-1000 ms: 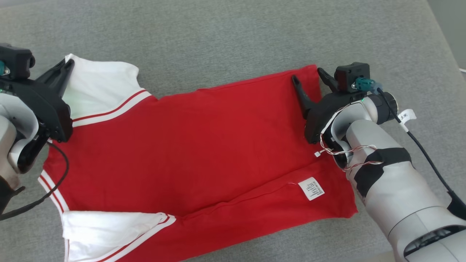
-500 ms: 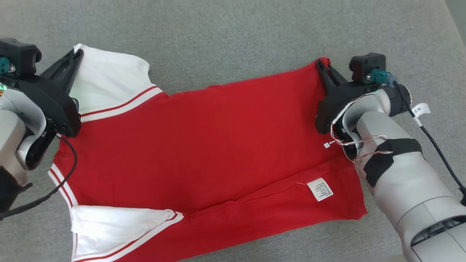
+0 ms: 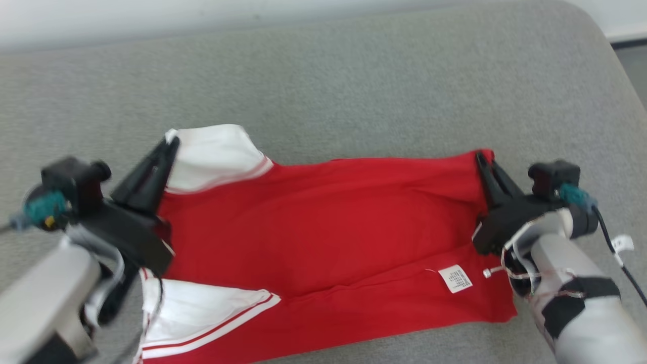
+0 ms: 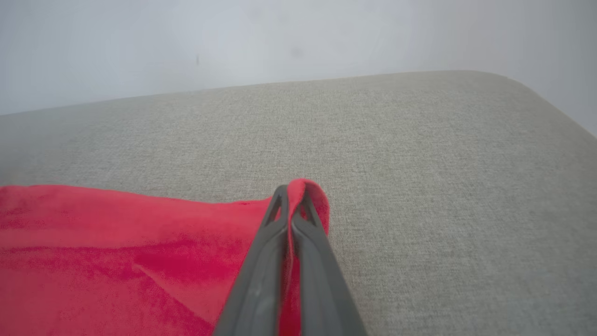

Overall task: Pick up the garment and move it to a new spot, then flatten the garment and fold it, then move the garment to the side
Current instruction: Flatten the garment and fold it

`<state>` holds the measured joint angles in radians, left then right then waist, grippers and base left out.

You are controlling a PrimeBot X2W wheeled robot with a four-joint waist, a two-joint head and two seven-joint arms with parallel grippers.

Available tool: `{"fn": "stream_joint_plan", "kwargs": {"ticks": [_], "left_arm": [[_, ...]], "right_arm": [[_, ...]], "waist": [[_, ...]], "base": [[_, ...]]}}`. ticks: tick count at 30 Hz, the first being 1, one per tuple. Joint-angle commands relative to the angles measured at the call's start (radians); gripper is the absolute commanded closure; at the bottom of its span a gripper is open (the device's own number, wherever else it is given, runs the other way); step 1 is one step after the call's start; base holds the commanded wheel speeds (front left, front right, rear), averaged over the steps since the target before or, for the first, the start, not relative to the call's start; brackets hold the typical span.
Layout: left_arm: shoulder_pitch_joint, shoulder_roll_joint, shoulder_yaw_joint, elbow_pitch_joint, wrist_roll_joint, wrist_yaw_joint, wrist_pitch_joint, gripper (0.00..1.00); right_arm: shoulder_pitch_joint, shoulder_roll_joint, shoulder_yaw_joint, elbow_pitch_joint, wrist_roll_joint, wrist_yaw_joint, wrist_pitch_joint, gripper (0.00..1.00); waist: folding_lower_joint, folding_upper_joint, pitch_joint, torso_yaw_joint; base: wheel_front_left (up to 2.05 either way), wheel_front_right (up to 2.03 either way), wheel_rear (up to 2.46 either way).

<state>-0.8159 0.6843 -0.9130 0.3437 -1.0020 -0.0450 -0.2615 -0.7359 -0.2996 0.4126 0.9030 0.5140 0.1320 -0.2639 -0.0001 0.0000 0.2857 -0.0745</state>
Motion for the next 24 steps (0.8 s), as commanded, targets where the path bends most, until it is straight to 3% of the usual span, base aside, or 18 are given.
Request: {"fn": "stream_joint_plan", "kwargs": {"ticks": [1,7,10,17,24], "left_arm": [[0.087,-0.009,0.053,-0.074,0.03,0.023,-0.003,1.0],[0.379,-0.033,0.208,-0.304,0.146,0.099,-0.004,1.0],[0.494,-0.069,0.248,-0.355,0.174,0.11,-0.004,1.0],[0.617,-0.127,0.31,-0.332,0.216,0.088,-0.004,1.0],[0.683,-0.204,0.375,-0.219,0.259,0.031,-0.004,1.0]], "right_arm": [[0.049,-0.01,-0.018,-0.037,0.011,-0.003,0.0,1.0],[0.187,-0.03,-0.068,-0.137,0.037,-0.003,0.0,1.0],[0.246,-0.04,-0.106,-0.169,0.049,-0.003,0.0,1.0],[0.32,-0.044,-0.159,-0.209,0.061,-0.003,0.0,1.0],[0.389,-0.049,-0.18,-0.233,0.081,-0.003,0.0,1.0]], "waist": [[0.0001,0.0,-0.048,0.047],[0.0001,0.0,-0.074,0.075],[0.0001,0.0,-0.079,0.092],[0.0001,0.0,-0.088,0.099],[0.0001,0.0,-0.107,0.1]], "base": [[0.0,0.0,0.0],[0.0,0.0,0.0],[0.0,0.0,0.0],[0.0,0.0,0.0],[0.0,0.0,0.0]]}}
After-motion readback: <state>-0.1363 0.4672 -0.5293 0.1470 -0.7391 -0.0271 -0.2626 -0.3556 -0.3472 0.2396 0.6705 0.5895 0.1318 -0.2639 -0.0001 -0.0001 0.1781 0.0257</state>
